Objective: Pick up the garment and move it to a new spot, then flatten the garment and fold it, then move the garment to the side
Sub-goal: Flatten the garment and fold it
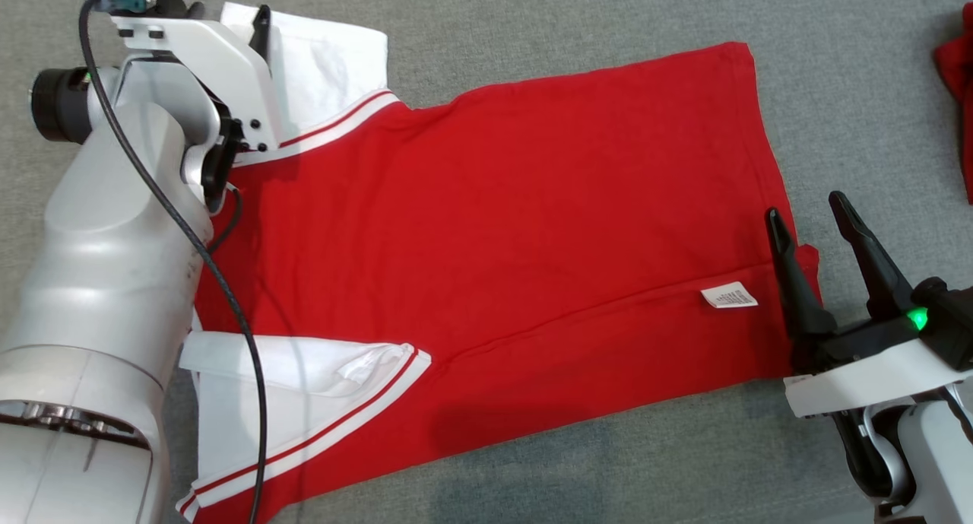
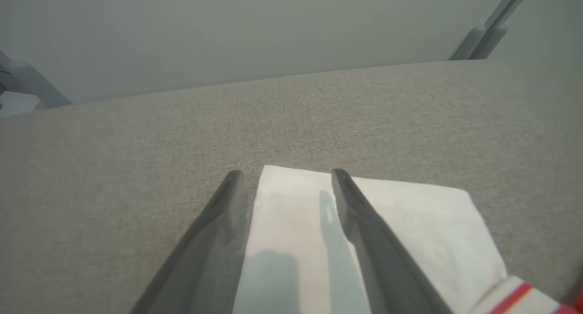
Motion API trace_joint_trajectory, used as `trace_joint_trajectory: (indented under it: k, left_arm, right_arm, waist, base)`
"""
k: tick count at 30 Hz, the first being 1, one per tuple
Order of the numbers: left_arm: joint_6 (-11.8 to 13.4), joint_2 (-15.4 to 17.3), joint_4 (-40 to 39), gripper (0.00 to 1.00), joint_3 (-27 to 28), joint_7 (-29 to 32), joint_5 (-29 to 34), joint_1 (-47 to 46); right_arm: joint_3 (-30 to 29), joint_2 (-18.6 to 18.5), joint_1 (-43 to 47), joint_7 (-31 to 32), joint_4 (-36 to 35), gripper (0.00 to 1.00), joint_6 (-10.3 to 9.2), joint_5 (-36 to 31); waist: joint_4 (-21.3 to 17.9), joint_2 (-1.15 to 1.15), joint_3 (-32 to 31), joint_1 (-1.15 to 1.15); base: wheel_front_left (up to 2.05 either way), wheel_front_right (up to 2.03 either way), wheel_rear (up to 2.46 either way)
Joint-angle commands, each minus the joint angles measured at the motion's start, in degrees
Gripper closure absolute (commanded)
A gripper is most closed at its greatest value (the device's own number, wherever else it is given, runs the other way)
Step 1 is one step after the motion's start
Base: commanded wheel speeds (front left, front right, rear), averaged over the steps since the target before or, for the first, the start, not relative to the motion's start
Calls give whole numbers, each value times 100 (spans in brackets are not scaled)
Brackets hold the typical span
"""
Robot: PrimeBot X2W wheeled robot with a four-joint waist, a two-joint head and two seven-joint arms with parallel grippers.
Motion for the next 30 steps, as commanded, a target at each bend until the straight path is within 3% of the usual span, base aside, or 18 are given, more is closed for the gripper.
trace_joint_trajectory:
  k: [1, 19, 20, 21, 22, 23, 24, 30]
  left_arm:
    - [-16, 205, -30, 0, 68, -56, 46, -236]
    - [36, 336, 765, 0, -194, -209, 191, -754]
    - [6, 327, 777, 14, -211, -177, 191, -774]
    - [-14, 320, 788, 61, -225, -153, 190, -793]
    - [-27, 313, 797, 79, -240, -137, 192, -810]
    - [-42, 306, 804, 85, -251, -133, 190, -827]
    - [-61, 299, 811, 100, -264, -129, 189, -837]
    - [-237, 205, 848, 100, -288, 13, 105, -863]
  right_arm:
    - [102, -89, -21, -67, -162, 0, 23, 43]
    - [229, -72, -130, -67, -196, 0, 23, 99]
    - [224, -72, -129, -67, -192, 0, 23, 99]
    - [220, -74, -127, -67, -189, 0, 23, 98]
    - [217, -74, -124, -67, -187, 0, 23, 98]
    - [219, -75, -121, -67, -184, 0, 23, 98]
    - [223, -74, -121, -67, -180, 0, 23, 96]
    - [220, -75, -124, -67, -158, 0, 23, 102]
  waist:
    - [-64, 0, 69, 0]
    - [-254, 0, 289, 0]
    - [-253, 0, 293, 0]
    - [-251, 0, 297, 0]
    - [-250, 0, 297, 0]
    - [-250, 0, 297, 0]
    - [-250, 0, 296, 0]
    - [-223, 0, 268, 0]
  base:
    - [0, 0, 0]
    - [0, 0, 0]
    - [0, 0, 0]
    - [0, 0, 0]
    - [0, 0, 0]
    - [0, 0, 0]
    - [0, 0, 0]
    - [0, 0, 0]
